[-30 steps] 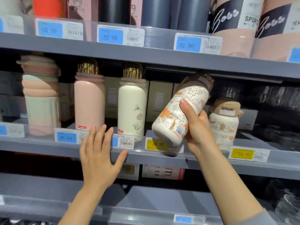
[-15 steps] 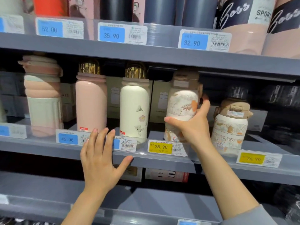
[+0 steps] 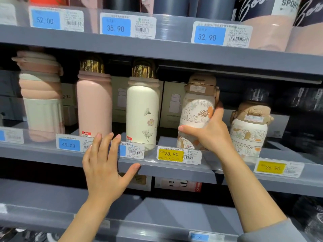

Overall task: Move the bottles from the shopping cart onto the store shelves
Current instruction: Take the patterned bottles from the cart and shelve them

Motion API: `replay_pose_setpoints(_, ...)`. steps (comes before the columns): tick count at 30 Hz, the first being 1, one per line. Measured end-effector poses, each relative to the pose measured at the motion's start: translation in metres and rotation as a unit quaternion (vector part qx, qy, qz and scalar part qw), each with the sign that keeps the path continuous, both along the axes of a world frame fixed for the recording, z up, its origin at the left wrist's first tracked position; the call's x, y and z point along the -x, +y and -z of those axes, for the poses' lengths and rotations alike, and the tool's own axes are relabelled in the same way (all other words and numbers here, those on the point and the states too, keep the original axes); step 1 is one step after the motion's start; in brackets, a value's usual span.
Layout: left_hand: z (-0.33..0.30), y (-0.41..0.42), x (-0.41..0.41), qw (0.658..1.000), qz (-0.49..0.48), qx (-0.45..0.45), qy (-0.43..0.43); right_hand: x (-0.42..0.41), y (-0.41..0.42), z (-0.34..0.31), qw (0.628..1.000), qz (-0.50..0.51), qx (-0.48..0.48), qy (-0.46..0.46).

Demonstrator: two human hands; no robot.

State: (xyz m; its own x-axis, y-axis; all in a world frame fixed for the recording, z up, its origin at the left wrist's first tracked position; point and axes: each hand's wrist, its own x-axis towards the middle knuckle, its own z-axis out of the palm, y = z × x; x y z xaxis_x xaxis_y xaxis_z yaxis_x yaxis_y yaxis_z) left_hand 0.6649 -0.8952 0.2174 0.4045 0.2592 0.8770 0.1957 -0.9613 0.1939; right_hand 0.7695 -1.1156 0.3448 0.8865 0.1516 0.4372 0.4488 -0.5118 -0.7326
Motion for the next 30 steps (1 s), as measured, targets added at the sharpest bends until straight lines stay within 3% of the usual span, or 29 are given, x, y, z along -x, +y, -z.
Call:
replay_pose_setpoints(10,0.0,-0.001,0.002,1.0,0.0,0.008,0.011,0.004,-0.001,-0.001,0.999,-0.043,0.026,0.014)
replay_pose_setpoints(15,-0.001,-0.003,0.006,0.999,0.002,0.013,0.035,0.01,0.001,0.005,0.998,-0.014,0.06,0.003)
replay_pose_setpoints(20,0.001,-0.005,0.005,0.999,0.0,0.022,0.027,0.026,-0.017,0.016,0.989,0.011,0.104,-0.102)
replay_pose_setpoints(26,0.002,-0.002,0.014,0.998,0.008,0.017,0.056,0.076,-0.011,0.071,0.972,-0.059,0.0,-0.229)
replay_pose_setpoints(30,0.018,0.0,0.036,0.995,0.044,-0.008,0.092,0.137,0.016,0.093,0.972,-0.2,-0.048,-0.115)
